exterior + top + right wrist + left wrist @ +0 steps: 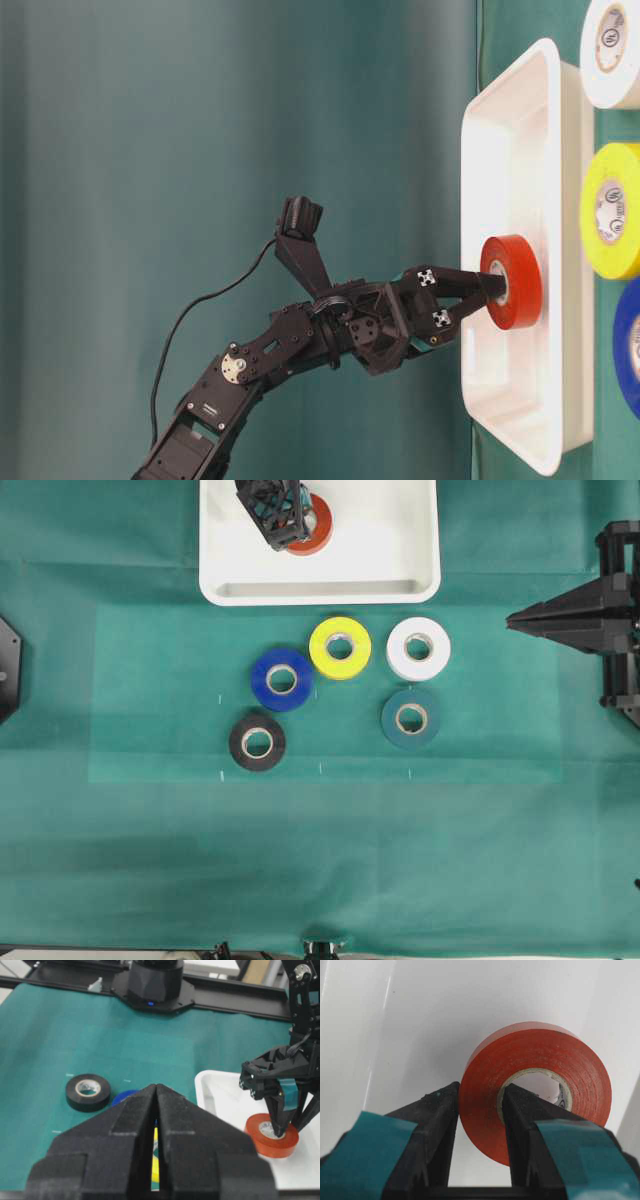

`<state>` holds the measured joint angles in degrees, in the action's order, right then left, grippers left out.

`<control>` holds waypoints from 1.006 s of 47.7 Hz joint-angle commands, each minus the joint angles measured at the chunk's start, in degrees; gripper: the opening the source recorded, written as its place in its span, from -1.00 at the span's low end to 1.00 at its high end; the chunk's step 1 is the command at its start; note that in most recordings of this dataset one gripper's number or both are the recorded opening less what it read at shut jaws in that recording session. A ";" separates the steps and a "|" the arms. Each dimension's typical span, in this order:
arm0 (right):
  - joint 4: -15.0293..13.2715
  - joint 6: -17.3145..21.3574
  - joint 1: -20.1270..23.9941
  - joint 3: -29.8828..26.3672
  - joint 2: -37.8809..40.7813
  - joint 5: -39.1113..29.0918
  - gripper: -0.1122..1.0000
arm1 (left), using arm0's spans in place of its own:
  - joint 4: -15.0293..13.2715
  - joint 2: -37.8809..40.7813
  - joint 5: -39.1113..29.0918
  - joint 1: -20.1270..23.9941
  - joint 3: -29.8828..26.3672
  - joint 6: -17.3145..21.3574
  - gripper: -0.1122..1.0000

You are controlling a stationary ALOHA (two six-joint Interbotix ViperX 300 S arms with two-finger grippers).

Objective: Pick up the tape from a random location and place it into the white case.
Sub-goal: 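Lower the orange-red tape onto the tray floor with the left gripper, then open the left gripper and raise it away from the tape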

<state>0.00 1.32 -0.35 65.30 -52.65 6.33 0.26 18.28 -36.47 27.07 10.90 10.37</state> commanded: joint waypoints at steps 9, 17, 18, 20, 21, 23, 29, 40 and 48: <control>0.09 0.00 0.00 -1.41 0.35 0.26 -0.80 | -0.09 -1.32 0.35 0.09 -0.62 -0.26 -0.38; 0.09 0.00 0.00 -1.41 0.35 0.26 -0.80 | -0.09 -1.41 0.26 -0.09 -0.62 -0.35 0.19; 0.09 0.00 -0.09 -1.41 0.35 0.26 -0.80 | -0.09 -1.41 0.26 -0.09 -0.62 -0.35 0.31; 0.09 0.09 -0.09 -1.41 0.35 0.26 -0.80 | -0.09 -1.41 0.35 -0.09 -0.53 -0.35 0.53; 0.09 0.09 -0.09 -1.41 0.35 0.26 -0.80 | -0.09 -1.49 0.35 -0.09 -0.53 -0.35 0.63; 0.09 0.00 0.00 -1.41 0.35 0.35 -0.80 | -0.09 -1.58 0.35 -0.09 -0.44 -0.35 0.82; 0.09 0.00 -0.09 -1.41 0.35 0.26 -0.80 | -0.09 -1.76 0.18 -0.09 -0.44 -0.44 0.90; 0.09 0.09 0.00 -1.49 0.35 0.26 -0.80 | -0.09 -3.43 -1.67 -0.09 -0.79 -0.35 0.90; 0.09 0.09 0.00 -1.49 0.35 0.26 -0.80 | -0.09 -6.42 -5.45 -0.09 -1.49 -0.35 0.90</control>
<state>0.00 1.32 -0.35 65.30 -52.56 6.42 0.26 15.73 -40.78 27.07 10.90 10.02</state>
